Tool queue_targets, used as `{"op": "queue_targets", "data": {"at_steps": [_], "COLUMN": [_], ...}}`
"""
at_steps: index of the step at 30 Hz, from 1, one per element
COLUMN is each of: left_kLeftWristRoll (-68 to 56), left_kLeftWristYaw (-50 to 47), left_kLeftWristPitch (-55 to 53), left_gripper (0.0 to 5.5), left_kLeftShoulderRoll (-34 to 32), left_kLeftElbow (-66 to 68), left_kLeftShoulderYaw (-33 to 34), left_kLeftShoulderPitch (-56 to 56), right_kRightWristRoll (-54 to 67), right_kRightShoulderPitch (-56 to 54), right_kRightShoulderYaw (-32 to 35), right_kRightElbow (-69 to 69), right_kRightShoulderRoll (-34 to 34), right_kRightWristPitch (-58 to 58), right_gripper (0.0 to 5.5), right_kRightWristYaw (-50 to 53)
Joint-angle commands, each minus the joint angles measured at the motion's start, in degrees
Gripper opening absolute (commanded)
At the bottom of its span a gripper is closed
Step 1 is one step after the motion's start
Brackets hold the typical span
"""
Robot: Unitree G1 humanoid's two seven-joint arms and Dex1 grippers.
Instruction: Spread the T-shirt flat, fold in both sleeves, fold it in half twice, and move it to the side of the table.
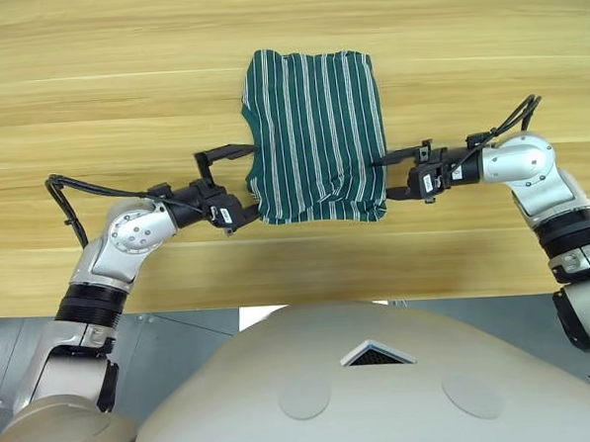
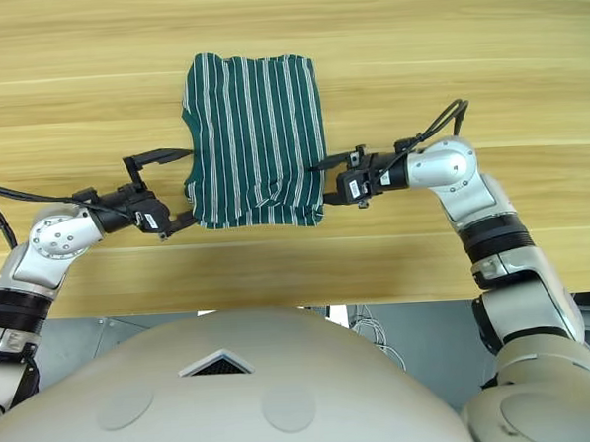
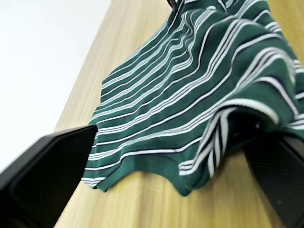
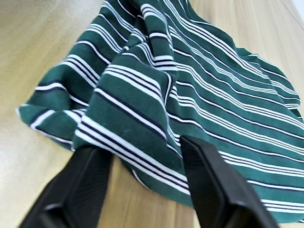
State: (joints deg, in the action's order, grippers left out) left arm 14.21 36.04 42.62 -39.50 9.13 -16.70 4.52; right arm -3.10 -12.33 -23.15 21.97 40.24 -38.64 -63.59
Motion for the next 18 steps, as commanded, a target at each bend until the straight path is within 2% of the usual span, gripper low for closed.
{"op": "queue_targets", "data": {"at_steps": [1,10,18], "left_kLeftWristRoll": [2.0,-2.45,-5.02], "left_kLeftWristYaw": [1.68,2.18,2.6], "left_kLeftWristPitch": [-0.51,1.5,4.74], "left_gripper": [5.16,3.5,1.89], "left_kLeftShoulderRoll": [-0.29,0.48,3.78], "left_kLeftElbow": [2.32,3.54,9.62], "left_kLeftShoulderYaw": [-2.93,-4.96,-6.81], "left_kLeftShoulderPitch": [1.68,1.38,-1.29], "right_kRightWristRoll": [-1.87,-0.81,0.27], "right_kRightShoulderPitch": [0.81,0.88,0.46], "right_kRightShoulderYaw": [-0.78,-0.58,-0.85], "right_kRightElbow": [0.3,0.15,0.87], "right_kRightShoulderRoll": [-0.06,-0.87,-1.87], "right_kRightWristPitch": [1.6,2.1,2.22], "right_gripper": [1.79,0.09,0.05], "right_kRightWristYaw": [0.16,0.35,-0.4]}}
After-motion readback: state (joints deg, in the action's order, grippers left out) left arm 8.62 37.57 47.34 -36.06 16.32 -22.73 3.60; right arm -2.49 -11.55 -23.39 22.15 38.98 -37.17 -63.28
